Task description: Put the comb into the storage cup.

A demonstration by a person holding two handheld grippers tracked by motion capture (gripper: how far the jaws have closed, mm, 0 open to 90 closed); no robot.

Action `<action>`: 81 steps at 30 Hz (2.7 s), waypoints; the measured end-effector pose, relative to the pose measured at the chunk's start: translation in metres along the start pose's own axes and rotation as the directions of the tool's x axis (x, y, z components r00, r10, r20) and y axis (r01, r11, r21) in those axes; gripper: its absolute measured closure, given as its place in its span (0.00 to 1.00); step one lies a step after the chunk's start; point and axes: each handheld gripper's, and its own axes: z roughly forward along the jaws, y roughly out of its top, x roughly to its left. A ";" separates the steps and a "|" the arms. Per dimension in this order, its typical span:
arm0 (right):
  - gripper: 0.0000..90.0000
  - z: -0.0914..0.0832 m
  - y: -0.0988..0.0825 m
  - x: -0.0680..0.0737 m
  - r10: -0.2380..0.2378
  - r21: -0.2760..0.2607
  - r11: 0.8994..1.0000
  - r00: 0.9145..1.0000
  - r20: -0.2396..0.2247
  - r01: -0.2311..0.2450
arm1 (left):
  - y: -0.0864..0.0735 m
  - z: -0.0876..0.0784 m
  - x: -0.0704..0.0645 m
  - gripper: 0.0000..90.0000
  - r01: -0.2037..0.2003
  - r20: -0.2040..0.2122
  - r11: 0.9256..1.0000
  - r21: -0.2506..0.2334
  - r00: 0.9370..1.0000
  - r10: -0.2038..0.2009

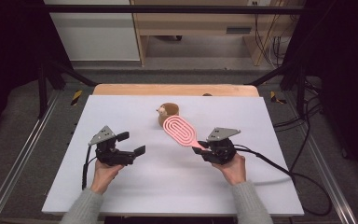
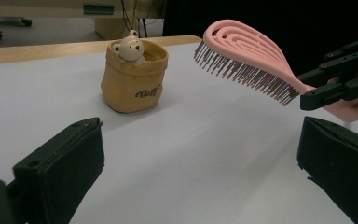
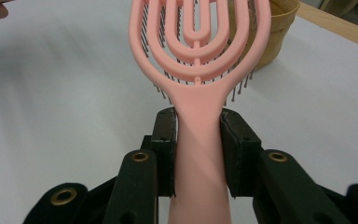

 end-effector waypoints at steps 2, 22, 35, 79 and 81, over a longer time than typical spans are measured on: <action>0.77 0.000 0.000 0.000 0.001 -0.001 1.000 1.000 0.000 -0.001 | 0.000 0.001 0.000 0.00 -0.002 0.001 1.000 0.003 1.000 0.002; 0.77 -0.003 -0.001 0.002 0.002 -0.021 1.000 1.000 0.000 -0.002 | 0.008 0.019 -0.010 0.00 0.012 0.031 1.000 -0.003 0.999 -0.011; 0.77 -0.005 0.000 0.003 0.003 -0.034 0.999 1.000 0.003 -0.002 | 0.013 0.030 -0.019 0.00 0.021 0.056 1.000 -0.012 0.998 -0.021; 0.77 -0.015 0.003 0.004 0.001 -0.081 0.997 1.000 0.014 0.000 | 0.027 0.057 -0.037 0.00 0.078 0.120 0.996 -0.047 0.990 -0.072; 0.77 -0.015 0.003 0.004 0.001 -0.081 0.997 1.000 0.014 0.000 | 0.027 0.059 -0.038 0.00 0.082 0.121 0.995 -0.048 0.990 -0.076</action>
